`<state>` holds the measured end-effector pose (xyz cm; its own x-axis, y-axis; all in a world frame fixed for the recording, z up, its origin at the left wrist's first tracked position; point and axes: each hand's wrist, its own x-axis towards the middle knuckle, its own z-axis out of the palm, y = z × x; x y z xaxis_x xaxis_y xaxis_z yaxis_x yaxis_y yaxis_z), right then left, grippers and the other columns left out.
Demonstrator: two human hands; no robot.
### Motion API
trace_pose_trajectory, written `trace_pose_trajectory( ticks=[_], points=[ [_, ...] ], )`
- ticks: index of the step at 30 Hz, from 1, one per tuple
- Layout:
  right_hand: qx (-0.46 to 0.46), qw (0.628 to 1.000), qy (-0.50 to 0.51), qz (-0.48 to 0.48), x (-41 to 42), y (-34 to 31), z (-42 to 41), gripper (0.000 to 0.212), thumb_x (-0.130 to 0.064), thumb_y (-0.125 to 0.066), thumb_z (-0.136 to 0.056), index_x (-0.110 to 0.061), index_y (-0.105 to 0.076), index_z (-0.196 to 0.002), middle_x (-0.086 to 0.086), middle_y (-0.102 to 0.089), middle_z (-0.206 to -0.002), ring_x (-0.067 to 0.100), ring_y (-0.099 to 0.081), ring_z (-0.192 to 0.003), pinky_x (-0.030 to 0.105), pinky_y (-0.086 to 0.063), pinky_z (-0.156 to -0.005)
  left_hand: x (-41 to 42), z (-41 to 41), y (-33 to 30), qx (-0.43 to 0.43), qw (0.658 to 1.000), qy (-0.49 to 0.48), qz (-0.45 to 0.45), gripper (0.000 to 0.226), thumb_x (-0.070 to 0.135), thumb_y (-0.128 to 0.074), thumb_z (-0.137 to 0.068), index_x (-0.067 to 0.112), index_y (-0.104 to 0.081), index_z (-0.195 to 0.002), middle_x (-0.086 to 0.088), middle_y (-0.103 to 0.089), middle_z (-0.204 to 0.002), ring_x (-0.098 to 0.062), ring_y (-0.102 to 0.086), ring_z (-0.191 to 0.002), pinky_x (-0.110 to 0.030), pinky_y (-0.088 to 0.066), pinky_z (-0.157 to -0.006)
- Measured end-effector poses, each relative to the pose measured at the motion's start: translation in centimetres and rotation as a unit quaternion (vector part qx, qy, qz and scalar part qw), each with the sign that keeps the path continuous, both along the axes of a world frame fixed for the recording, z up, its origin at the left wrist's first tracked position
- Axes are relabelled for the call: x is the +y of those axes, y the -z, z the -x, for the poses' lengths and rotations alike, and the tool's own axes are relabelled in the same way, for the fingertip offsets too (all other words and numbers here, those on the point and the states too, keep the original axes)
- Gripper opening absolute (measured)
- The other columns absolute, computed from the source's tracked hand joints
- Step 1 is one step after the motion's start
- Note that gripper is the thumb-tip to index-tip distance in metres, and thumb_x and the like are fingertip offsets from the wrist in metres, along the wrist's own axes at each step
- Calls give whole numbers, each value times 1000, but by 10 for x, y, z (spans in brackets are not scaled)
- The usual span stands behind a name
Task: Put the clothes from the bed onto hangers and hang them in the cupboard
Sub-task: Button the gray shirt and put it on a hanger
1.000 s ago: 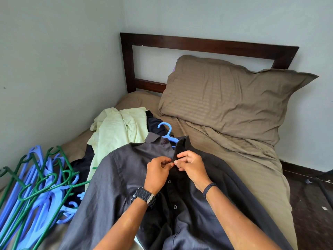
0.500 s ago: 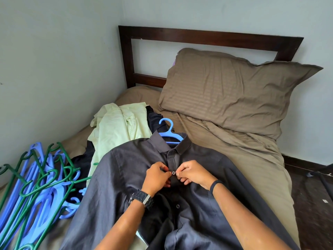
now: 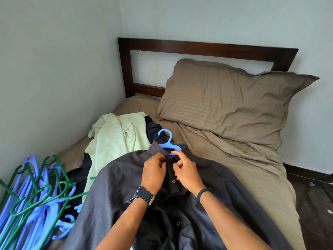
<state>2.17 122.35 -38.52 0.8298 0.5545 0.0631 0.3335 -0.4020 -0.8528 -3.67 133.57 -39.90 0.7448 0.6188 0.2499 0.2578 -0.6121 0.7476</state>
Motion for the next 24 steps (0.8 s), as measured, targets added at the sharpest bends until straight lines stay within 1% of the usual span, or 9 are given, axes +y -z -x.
trace_pose_trajectory(
  ticks=[2,5,7,9,12,15,19,21,24],
  points=[
    [-46,997,-26,56,2,3,-3,37,-8,-47,-94,-24,-52,-127,-3,-54,-76,11,-51,-76,28,-49,-82,1,-1,5,4,1000,1,-26,10,2,-58,-83,9,-64,-88,-1,-64,-83,-16,-59,-76,-19,-41,-66],
    [-66,994,9,89,5,4,-5,17,-16,-48,-95,-8,-61,-103,4,-60,-94,21,-56,-93,36,-49,-83,3,-1,9,-15,1000,-5,-26,12,-1,-57,-81,10,-62,-82,4,-62,-79,-13,-58,-73,-12,-38,-63],
    [-49,995,59,71,6,5,-7,20,-22,-53,-93,-7,-59,-82,5,-61,-80,25,-58,-86,37,-49,-76,2,-2,10,-45,999,-14,-4,15,-3,-57,-81,11,-64,-82,8,-61,-77,-8,-57,-72,-7,-40,-64],
    [-40,992,108,52,6,7,-8,24,-27,-63,-89,-13,-56,-70,-1,-59,-69,22,-58,-77,33,-48,-70,-1,-2,10,-72,997,-29,23,13,-1,-59,-83,10,-66,-85,10,-61,-77,-6,-57,-73,-2,-39,-67],
    [11,987,159,13,9,10,-8,22,-10,-69,-82,-20,-54,-69,-2,-63,-71,18,-63,-73,33,-55,-73,-4,-6,9,-110,989,-71,72,9,4,-63,-85,11,-67,-88,12,-61,-77,-3,-57,-71,-1,-38,-66],
    [62,977,198,-49,14,12,-8,27,2,-66,-78,-22,-56,-71,-1,-66,-73,17,-66,-72,38,-57,-75,-9,-13,6,-106,989,-82,63,3,10,-64,-86,13,-64,-85,10,-60,-75,-9,-58,-70,-10,-41,-62],
    [62,973,208,-81,13,7,-7,29,7,-61,-78,-21,-57,-78,-7,-64,-72,3,-60,-67,17,-46,-66,-10,-26,5,-52,997,-36,-36,7,15,-57,-92,10,-58,-87,2,-61,-81,-16,-56,-75,-32,-46,-65],
    [62,973,206,-86,12,6,-7,28,9,-60,-78,-19,-57,-81,-8,-62,-73,-1,-58,-66,7,-42,-59,-6,-32,7,-33,996,-10,-77,9,13,-52,-94,7,-57,-89,-4,-61,-86,-21,-55,-77,-34,-44,-64],
    [51,976,196,-77,11,7,-7,27,10,-59,-77,-16,-57,-83,-8,-61,-71,1,-58,-65,3,-41,-57,-1,-41,7,35,990,29,-134,10,7,-44,-94,7,-50,-86,-9,-59,-87,-26,-55,-76,-30,-33,-59]
  ],
)
